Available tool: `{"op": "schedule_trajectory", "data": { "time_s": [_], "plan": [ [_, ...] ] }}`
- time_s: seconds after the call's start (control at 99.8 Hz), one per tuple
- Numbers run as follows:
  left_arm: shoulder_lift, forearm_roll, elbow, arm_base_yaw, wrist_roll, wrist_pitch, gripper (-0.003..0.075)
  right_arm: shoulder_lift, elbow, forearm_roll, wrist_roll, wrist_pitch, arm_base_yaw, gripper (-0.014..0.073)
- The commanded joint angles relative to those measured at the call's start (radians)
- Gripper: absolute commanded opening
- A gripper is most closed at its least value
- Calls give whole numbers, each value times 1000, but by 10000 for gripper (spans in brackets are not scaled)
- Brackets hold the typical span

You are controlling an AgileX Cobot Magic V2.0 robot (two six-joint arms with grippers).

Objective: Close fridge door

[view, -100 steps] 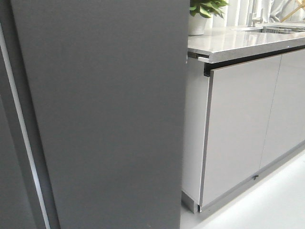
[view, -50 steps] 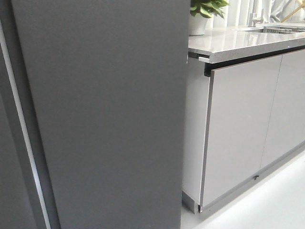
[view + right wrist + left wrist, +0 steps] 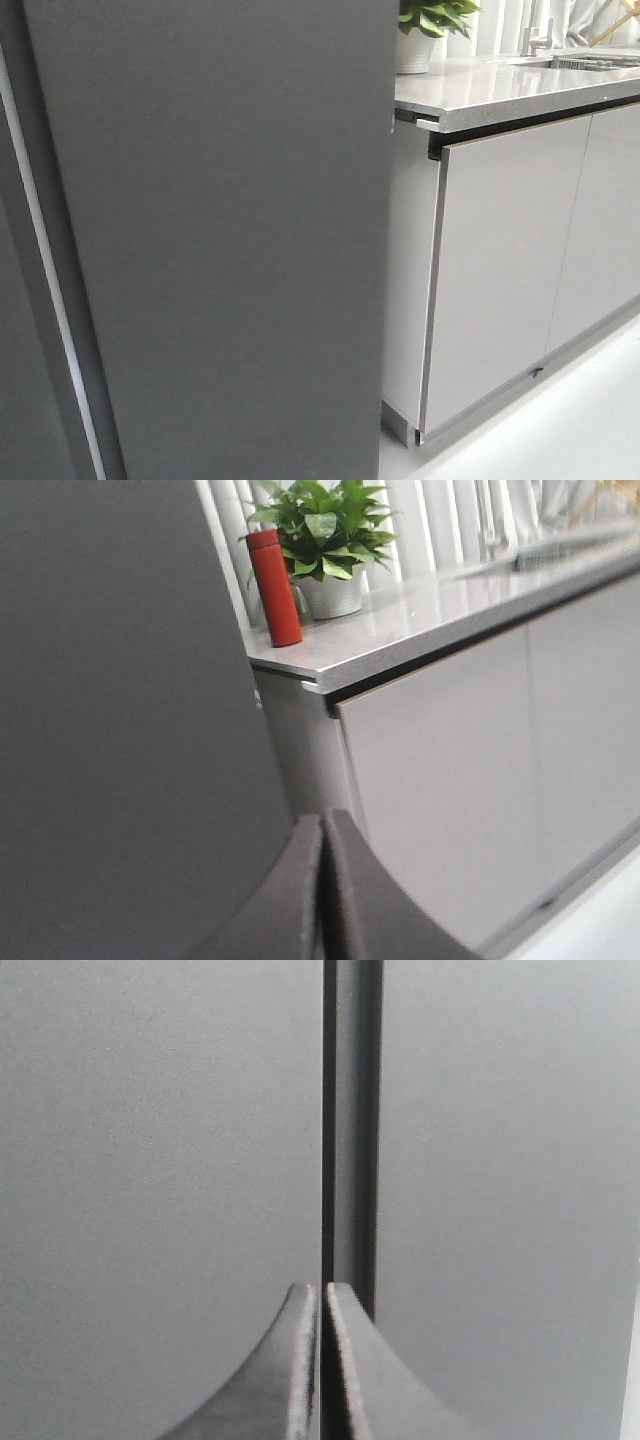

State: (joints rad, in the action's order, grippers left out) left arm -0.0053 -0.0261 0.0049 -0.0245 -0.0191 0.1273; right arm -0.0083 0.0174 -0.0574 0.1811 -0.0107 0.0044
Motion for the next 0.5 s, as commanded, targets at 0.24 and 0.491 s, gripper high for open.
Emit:
{"op": "schedule_trajectory", "data": {
  "time_s": [0.24,0.491],
  "plan": [
    [-11,-4,35,2,-4,73,-20,-23,19,152,-213,-71,2,-46],
    [-11,-4,35,2,-4,73,-20,-23,19,152,-213,-71,2,-46]
  ]
}}
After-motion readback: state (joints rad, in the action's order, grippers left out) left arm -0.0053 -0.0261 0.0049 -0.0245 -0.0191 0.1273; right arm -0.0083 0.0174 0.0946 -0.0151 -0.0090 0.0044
